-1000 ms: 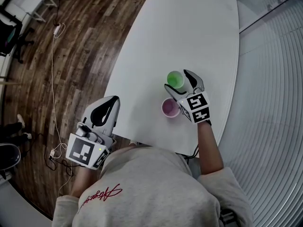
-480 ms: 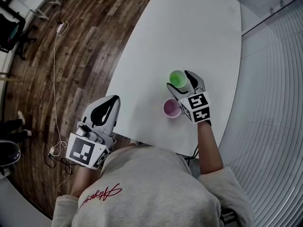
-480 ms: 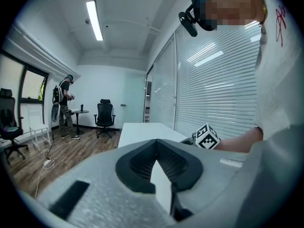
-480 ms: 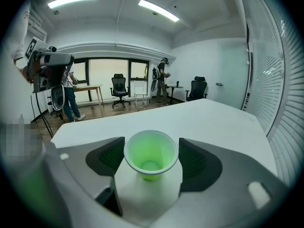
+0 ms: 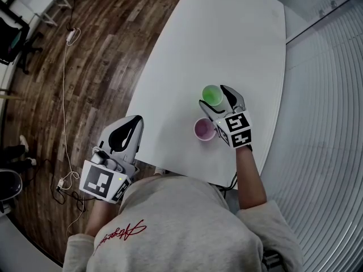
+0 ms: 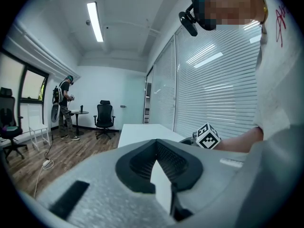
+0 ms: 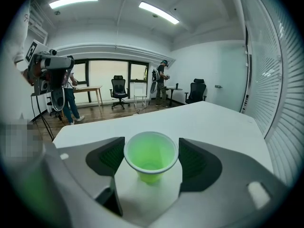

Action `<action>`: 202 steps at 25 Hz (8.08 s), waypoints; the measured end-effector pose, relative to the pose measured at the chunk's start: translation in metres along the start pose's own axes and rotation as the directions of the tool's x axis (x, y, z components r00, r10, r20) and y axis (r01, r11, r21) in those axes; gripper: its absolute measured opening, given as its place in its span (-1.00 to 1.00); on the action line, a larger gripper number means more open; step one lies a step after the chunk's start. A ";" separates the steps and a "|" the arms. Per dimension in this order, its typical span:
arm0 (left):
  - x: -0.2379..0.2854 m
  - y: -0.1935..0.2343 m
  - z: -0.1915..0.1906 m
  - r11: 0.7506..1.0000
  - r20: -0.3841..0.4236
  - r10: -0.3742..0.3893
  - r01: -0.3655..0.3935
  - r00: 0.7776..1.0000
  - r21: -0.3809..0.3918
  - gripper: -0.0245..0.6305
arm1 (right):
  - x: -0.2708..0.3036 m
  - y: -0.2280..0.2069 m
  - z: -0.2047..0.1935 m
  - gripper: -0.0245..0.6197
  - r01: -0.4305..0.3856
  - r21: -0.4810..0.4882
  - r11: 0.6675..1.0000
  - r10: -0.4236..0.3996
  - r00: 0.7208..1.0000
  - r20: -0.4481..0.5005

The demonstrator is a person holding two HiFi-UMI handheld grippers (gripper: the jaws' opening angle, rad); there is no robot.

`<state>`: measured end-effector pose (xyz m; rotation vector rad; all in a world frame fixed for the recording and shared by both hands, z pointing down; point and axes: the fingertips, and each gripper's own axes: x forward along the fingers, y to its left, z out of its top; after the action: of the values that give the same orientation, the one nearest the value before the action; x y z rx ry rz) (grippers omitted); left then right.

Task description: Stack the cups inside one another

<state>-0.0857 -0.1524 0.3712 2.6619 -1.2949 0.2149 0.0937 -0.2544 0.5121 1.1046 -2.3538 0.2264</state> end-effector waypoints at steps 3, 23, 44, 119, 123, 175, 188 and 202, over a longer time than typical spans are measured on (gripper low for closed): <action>-0.001 -0.001 0.000 1.000 0.005 -0.004 0.004 1.000 -0.002 -0.94 | -0.004 0.001 0.003 0.19 0.010 -0.007 1.000 -0.010 1.000 0.006; -0.006 -0.014 -0.002 0.997 0.023 -0.073 0.073 0.997 0.004 -0.94 | -0.041 0.016 0.016 0.18 0.075 -0.016 0.997 -0.074 0.996 0.057; 0.008 -0.046 0.007 0.979 0.047 -0.203 0.202 0.978 0.035 -0.94 | -0.087 0.027 0.027 0.18 0.130 -0.026 0.991 -0.126 0.986 0.104; 0.001 -0.065 -0.001 0.949 0.028 -0.314 0.313 0.949 0.044 -0.94 | -0.092 0.093 -0.001 0.18 0.076 0.022 0.997 -0.077 0.993 0.092; 0.002 -0.065 -0.001 0.949 0.027 -0.312 0.311 0.950 0.045 -0.94 | -0.090 0.092 -0.005 0.18 0.073 0.026 0.997 -0.075 0.994 0.083; 0.014 -0.067 -0.008 0.955 0.012 -0.296 0.295 0.955 0.037 -0.94 | -0.072 0.098 -0.044 0.19 0.042 0.034 0.999 -0.042 0.999 -0.005; 0.019 -0.074 -0.006 0.949 0.012 -0.312 0.312 0.950 0.043 -0.94 | -0.076 0.097 -0.042 0.23 0.034 0.054 0.998 -0.033 0.999 -0.004; 0.024 -0.070 -0.007 0.942 0.018 -0.333 0.332 0.943 0.047 -0.94 | -0.105 0.087 0.009 0.21 0.068 0.142 0.988 -0.091 0.982 0.163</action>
<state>-0.0162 -0.1266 0.3770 2.8730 -0.8325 0.1638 0.0800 -0.1310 0.4548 1.3276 -2.4661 0.2770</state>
